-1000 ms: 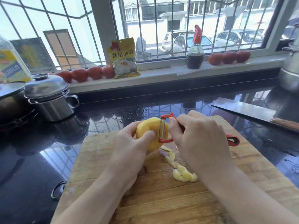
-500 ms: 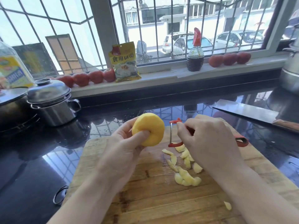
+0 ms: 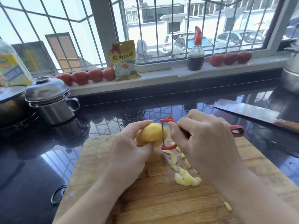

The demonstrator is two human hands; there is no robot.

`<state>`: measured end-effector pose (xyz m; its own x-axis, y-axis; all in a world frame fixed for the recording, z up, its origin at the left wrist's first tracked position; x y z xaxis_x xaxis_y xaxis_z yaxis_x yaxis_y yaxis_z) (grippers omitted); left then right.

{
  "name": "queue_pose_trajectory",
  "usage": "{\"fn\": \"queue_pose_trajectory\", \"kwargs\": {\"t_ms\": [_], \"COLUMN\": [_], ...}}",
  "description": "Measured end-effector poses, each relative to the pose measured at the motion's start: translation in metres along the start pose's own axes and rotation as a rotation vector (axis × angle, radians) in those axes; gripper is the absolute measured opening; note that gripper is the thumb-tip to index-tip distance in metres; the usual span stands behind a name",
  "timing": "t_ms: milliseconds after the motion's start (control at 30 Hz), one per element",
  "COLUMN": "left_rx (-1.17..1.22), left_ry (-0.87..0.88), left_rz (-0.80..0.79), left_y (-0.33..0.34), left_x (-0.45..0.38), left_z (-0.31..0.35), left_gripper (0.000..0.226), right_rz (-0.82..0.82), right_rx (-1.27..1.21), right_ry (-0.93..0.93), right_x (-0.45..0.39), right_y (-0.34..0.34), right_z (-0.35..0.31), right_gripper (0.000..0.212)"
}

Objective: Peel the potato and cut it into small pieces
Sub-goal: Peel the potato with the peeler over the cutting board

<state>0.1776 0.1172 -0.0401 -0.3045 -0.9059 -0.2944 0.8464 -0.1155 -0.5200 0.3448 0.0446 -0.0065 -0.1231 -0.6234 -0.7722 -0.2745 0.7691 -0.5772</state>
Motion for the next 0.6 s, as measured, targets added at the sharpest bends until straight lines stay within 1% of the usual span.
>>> {"fn": "queue_pose_trajectory", "kwargs": {"t_ms": [167,300,467,533,600], "left_rx": [-0.064,-0.051,0.028,0.082,0.159], "left_ry": [0.037,0.031,0.03,0.031,0.014], "left_rz": [0.02,0.038,0.016,0.014,0.0], "left_y": [0.003,0.003,0.002,0.002,0.002], "left_x": [0.002,0.002,0.004,0.005,0.004], "left_z": [0.005,0.005,0.008,0.009,0.009], "left_gripper": [0.043,0.038,0.04,0.043,0.045], "right_rz": [-0.031,-0.047,-0.041,-0.072,-0.139], "right_rx": [0.051,0.083,0.018,0.012,0.075], "right_ry": [-0.015,0.034,0.109,0.142,0.171], "right_x": [0.001,0.001,-0.001,-0.001,0.0], "right_y": [0.002,0.004,0.004,0.004,0.004], "right_z": [-0.004,-0.003,0.006,0.012,0.017], "right_gripper": [0.045,0.048,0.048,0.048,0.046]}}
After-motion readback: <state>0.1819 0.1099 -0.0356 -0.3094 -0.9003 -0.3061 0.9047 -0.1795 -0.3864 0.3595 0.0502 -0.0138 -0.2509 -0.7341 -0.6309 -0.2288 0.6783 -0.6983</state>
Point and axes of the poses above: each hand's wrist, its own x-axis away from the middle knuckle, its own y-axis out of the palm, z = x × y, the point moved 4 cm from there along -x, towards the middle knuckle, and after that the axes turned 5 degrees about -x, right-handed, at the moved point
